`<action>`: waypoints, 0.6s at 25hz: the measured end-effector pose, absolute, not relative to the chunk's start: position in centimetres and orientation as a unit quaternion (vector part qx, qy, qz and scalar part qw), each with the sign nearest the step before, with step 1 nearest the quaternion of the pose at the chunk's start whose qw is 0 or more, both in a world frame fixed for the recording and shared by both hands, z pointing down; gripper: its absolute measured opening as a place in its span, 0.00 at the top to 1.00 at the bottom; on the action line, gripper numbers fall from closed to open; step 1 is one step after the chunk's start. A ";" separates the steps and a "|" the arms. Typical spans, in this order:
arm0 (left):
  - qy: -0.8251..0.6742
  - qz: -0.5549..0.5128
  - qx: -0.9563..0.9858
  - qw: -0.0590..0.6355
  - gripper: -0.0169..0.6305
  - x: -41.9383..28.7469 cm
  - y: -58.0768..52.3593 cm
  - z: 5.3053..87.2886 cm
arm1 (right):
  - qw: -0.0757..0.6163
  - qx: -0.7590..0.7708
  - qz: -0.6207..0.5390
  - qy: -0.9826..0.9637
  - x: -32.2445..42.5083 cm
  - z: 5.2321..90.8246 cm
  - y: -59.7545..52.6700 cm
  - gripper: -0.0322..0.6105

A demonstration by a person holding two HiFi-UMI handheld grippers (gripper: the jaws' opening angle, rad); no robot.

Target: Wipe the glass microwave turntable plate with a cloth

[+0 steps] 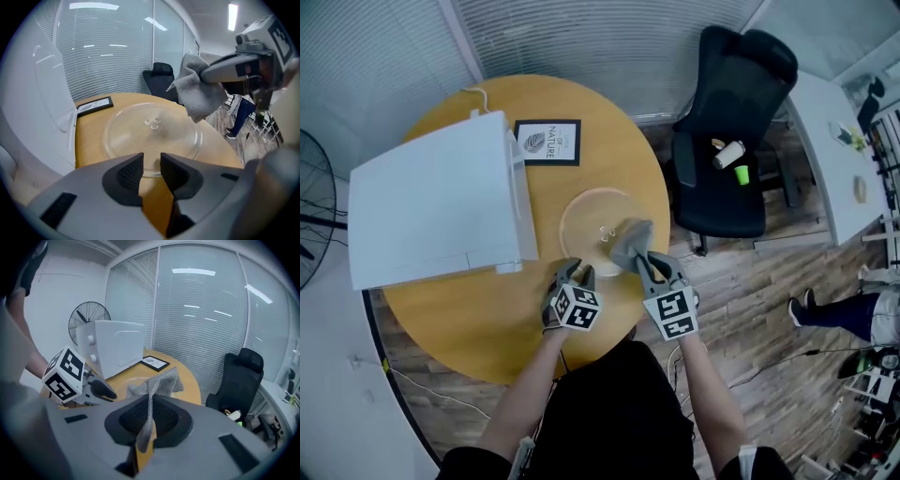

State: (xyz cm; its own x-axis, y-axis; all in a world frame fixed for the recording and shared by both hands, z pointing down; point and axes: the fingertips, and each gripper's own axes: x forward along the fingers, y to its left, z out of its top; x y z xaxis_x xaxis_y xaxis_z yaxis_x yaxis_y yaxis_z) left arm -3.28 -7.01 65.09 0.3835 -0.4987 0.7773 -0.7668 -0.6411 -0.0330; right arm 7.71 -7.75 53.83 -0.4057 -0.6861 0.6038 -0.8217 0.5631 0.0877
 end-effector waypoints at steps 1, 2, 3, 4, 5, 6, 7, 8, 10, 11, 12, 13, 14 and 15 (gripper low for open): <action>-0.389 0.396 0.815 0.167 0.81 -3.2 -7.0 65.0 | 0.299 0.456 0.112 -0.831 7.9 53.5 -7.6 0.91; -0.390 0.395 0.816 0.164 0.81 -3.2 -7.0 64.8 | 0.295 0.458 0.111 -0.831 8.1 53.2 -7.5 0.91; -0.391 0.394 0.817 0.158 0.81 -3.1 -7.0 64.7 | 0.291 0.459 0.110 -0.832 8.3 52.9 -7.4 0.91; -0.393 0.392 0.818 0.151 0.81 -3.0 -7.0 64.4 | 0.288 0.461 0.108 -0.833 8.4 52.6 -7.2 0.91; -0.395 0.390 0.819 0.142 0.81 -2.9 -7.1 64.0 | 0.285 0.462 0.106 -0.833 8.6 52.3 -7.1 0.91; -0.398 0.387 0.820 0.135 0.81 -2.8 -7.2 63.5 | 0.281 0.463 0.103 -0.834 8.8 52.0 -6.9 0.91; -0.402 0.383 0.821 0.130 0.81 -2.6 -7.3 62.8 | 0.276 0.464 0.101 -0.836 9.0 51.6 -6.7 0.91; -0.406 0.377 0.822 0.127 0.81 -2.5 -7.3 62.1 | 0.272 0.465 0.098 -0.837 9.2 51.1 -6.4 0.91; -0.417 0.364 0.824 0.125 0.81 -2.1 -7.0 60.4 | 0.261 0.465 0.092 -0.841 9.6 50.0 -5.7 0.91; -0.422 0.356 0.824 0.124 0.81 -1.9 -6.7 59.4 | 0.255 0.465 0.090 -0.843 9.8 49.4 -5.3 0.91; -0.428 0.347 0.825 0.122 0.81 -1.7 -6.4 58.4 | 0.247 0.464 0.088 -0.846 10.0 48.8 -4.9 0.91; -0.435 0.338 0.826 0.119 0.81 -1.5 -6.2 57.3 | 0.239 0.464 0.086 -0.849 10.3 48.1 -4.6 0.91; -0.442 0.328 0.827 0.114 0.82 -1.4 -6.0 56.1 | 0.230 0.464 0.084 -0.851 10.5 47.5 -4.4 0.91; -0.450 0.319 0.827 0.108 0.82 -1.2 -5.7 55.0 | 0.222 0.463 0.081 -0.854 10.8 46.8 -4.1 0.91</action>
State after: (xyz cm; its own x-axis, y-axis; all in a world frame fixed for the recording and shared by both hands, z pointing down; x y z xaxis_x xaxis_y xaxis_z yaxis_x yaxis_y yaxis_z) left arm -1.24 -5.72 54.95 0.3923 -0.6753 0.6246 -0.8127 -0.5725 -0.1086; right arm 10.82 -4.09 46.83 -0.4722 -0.7550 0.4549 -0.8273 0.5577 0.0668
